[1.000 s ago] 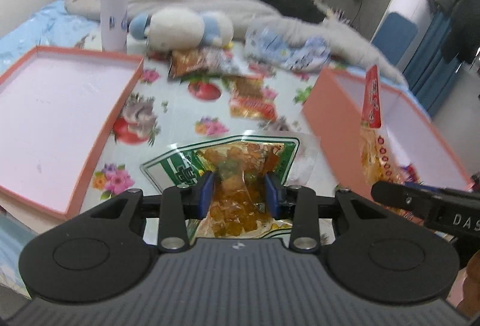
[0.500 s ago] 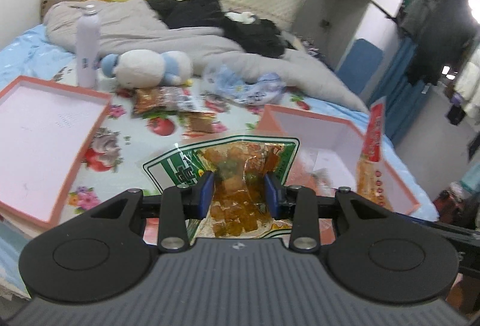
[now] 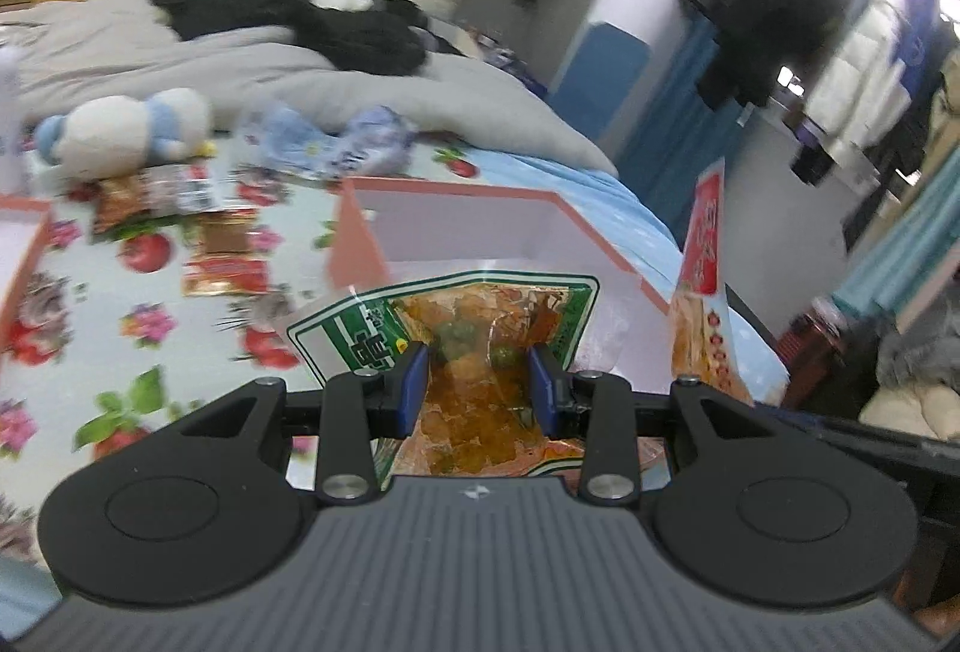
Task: Organize snacks
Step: 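Carry the green bag and red-labelled packet over the deep pink box, then open both tools to drop the two packets into the box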
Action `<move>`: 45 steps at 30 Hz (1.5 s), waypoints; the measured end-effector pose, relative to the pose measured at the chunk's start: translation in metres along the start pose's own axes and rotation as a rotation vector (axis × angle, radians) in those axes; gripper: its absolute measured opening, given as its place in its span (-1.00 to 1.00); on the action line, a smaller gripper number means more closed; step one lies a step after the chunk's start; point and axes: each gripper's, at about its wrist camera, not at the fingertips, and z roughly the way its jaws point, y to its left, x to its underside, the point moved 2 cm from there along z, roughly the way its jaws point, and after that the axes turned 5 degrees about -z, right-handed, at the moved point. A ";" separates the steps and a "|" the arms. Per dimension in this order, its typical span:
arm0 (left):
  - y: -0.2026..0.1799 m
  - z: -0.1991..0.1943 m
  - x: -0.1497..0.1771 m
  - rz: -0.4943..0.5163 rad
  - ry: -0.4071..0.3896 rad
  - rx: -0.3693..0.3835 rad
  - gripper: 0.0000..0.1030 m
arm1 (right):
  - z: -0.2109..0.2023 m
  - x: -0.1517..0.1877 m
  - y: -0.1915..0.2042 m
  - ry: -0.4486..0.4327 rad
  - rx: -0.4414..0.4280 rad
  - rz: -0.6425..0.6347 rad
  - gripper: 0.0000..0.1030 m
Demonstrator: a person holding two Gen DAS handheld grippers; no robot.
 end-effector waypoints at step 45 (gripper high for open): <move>-0.016 0.181 -0.073 0.095 0.163 -0.054 0.26 | 0.126 -0.044 -0.069 0.113 0.043 0.039 0.07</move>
